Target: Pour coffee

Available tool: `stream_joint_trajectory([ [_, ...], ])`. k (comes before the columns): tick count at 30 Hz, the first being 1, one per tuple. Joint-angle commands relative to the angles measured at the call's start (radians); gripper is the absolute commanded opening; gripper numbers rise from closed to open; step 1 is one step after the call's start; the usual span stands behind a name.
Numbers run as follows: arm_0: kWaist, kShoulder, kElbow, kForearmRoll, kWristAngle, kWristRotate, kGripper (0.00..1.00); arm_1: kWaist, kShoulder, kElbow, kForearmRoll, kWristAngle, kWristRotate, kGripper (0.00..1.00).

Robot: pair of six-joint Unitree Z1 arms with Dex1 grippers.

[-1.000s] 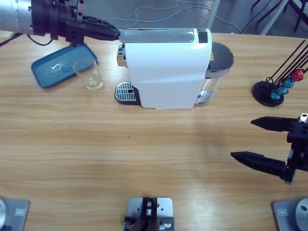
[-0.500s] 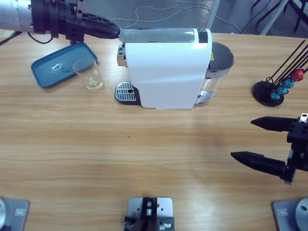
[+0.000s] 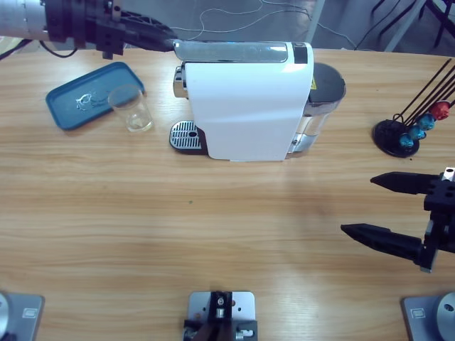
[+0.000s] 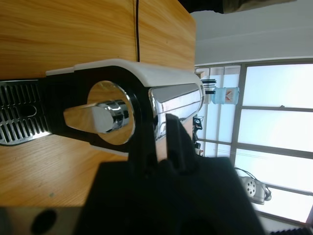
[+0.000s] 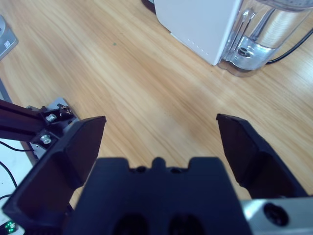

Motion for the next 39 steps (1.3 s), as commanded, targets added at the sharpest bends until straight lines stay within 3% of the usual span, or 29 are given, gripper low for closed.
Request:
stream_joint_trajectory([
  [1,-0.011,-0.026,-0.081,-0.010,-0.026,-0.021,0.000,0.008,-0.005,0.032,-0.009,-0.005,-0.012,1.000],
  [20,-0.042,-0.052,-0.148,0.039,-0.016,-0.023,0.000,0.008,-0.008,0.034,-0.009,-0.005,-0.012,1.000],
  [26,-0.047,-0.174,-0.148,0.279,0.174,0.192,0.000,0.008,0.003,0.033,-0.016,-0.005,-0.012,1.000],
  [27,-0.047,-0.205,-0.152,0.341,0.226,0.254,0.054,0.008,0.007,0.031,-0.017,-0.005,-0.011,1.000],
  [28,-0.050,-0.244,-0.166,0.429,0.291,0.335,0.308,0.008,0.011,0.030,-0.016,-0.005,-0.011,1.000],
  [29,-0.055,-0.275,-0.176,0.497,0.353,0.401,0.435,0.008,0.015,0.028,-0.015,-0.005,-0.010,1.000],
  [33,-0.138,-0.422,-0.175,0.705,0.674,0.675,0.811,0.008,0.008,0.011,0.008,-0.031,0.014,1.000],
  [37,-0.227,-0.640,-0.049,0.724,0.819,0.809,0.967,-0.035,-0.012,-0.125,0.252,-0.090,0.094,1.000],
  [39,-0.256,-0.758,0.021,0.727,0.830,0.845,0.975,-0.097,0.040,-0.217,0.365,-0.117,0.127,1.000],
])
